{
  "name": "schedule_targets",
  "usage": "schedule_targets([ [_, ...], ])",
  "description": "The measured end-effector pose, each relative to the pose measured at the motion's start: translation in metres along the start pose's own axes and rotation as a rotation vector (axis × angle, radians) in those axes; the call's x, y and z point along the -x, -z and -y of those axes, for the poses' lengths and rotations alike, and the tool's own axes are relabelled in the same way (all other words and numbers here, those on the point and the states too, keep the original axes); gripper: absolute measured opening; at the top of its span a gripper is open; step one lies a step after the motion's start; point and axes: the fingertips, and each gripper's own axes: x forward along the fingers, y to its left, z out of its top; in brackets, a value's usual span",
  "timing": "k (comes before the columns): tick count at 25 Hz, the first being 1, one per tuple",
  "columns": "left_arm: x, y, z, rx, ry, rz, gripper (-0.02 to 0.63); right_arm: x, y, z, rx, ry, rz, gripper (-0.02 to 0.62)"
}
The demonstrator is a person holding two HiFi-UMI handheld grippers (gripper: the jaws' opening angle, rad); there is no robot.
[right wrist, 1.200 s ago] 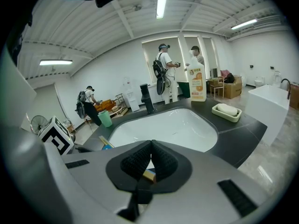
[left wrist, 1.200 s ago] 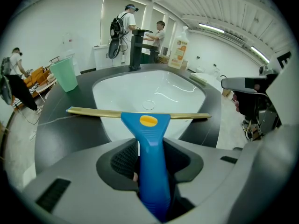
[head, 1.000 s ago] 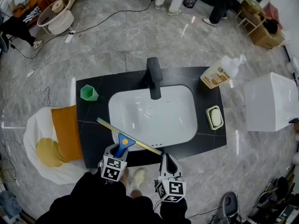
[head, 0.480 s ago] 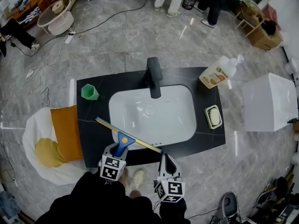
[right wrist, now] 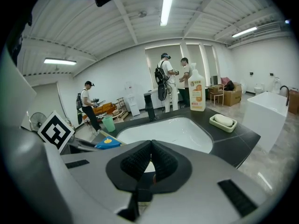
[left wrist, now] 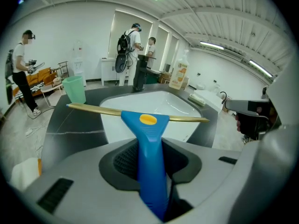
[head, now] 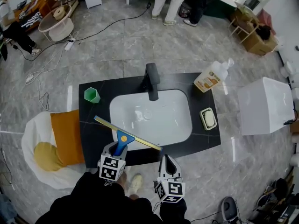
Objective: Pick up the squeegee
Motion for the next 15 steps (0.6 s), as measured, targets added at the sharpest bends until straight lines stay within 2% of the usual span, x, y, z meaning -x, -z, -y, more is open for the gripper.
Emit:
schedule_targets([
  [15,0.081,-0.032,0.013,0.006,-0.060,0.156,0.134,0.063,-0.031,-0.024,0.074,-0.028,0.101,0.014],
])
